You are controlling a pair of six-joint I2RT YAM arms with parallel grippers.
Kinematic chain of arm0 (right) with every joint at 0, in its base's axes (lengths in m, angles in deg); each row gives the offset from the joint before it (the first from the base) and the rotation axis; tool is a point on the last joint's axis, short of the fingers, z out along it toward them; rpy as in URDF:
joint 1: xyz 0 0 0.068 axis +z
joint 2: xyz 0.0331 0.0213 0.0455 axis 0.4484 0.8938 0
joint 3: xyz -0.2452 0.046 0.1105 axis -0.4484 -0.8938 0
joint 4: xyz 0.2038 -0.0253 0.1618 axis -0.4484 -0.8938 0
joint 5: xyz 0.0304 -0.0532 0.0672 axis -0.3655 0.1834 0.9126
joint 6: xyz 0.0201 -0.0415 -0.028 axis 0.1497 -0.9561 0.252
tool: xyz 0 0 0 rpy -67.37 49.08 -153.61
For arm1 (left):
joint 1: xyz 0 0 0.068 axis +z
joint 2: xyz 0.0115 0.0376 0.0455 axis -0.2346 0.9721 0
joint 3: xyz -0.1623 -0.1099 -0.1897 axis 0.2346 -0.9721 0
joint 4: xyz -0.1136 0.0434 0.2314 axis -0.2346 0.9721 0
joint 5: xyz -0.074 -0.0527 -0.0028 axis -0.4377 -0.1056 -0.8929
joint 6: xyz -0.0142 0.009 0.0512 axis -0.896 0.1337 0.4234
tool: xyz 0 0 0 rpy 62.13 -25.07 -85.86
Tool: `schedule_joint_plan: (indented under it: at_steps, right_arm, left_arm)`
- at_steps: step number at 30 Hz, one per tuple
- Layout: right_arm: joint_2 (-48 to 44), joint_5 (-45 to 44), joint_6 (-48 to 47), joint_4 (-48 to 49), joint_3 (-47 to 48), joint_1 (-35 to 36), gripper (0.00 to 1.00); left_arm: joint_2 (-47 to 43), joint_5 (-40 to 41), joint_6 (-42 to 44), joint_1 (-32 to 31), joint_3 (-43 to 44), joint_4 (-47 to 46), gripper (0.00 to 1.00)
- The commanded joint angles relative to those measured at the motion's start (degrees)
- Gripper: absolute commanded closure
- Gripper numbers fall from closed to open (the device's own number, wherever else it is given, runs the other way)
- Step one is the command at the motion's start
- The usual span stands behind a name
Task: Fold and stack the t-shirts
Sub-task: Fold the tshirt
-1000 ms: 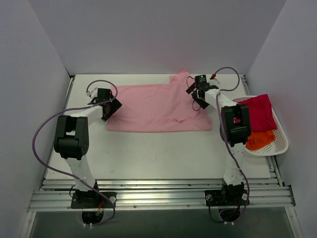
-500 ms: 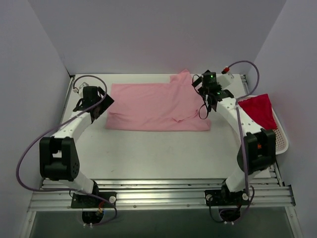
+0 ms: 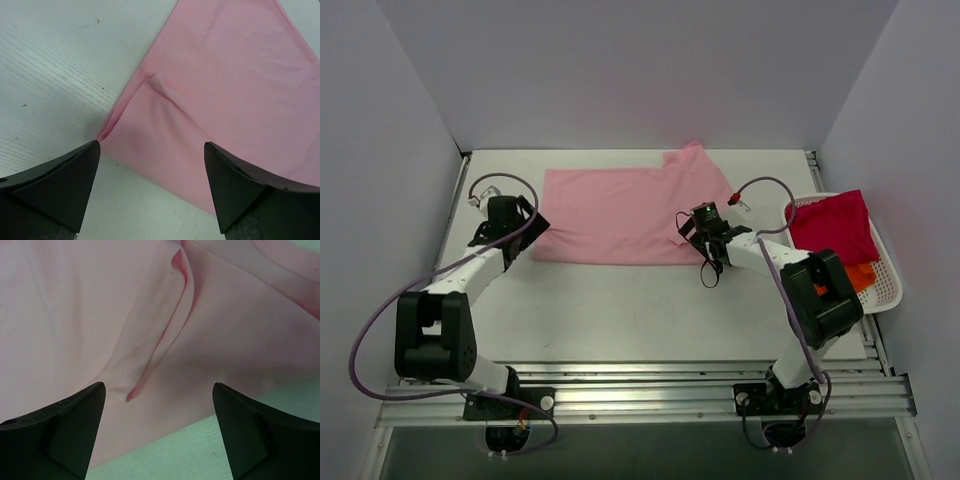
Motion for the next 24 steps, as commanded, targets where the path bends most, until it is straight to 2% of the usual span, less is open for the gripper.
schedule_joint_plan:
  at_steps: [1,16,24]
  right_arm:
    - [2.77,-2.37,0.46,3.12,2.69,-0.47,0.17]
    - [15.17,0.97,-1.92,4.88,10.96,-5.65,0.27]
    - [16.58,2.11,-2.62,3.92,16.22,-6.53,0.29]
  left_arm:
    - [2.21,-1.37,1.67,0.41,0.92,-4.99,0.06]
    - [7.93,-1.29,3.16,0.85,2.06,-7.89,0.06]
    - [9.42,-0.67,3.78,1.20,2.24,-8.85,0.06]
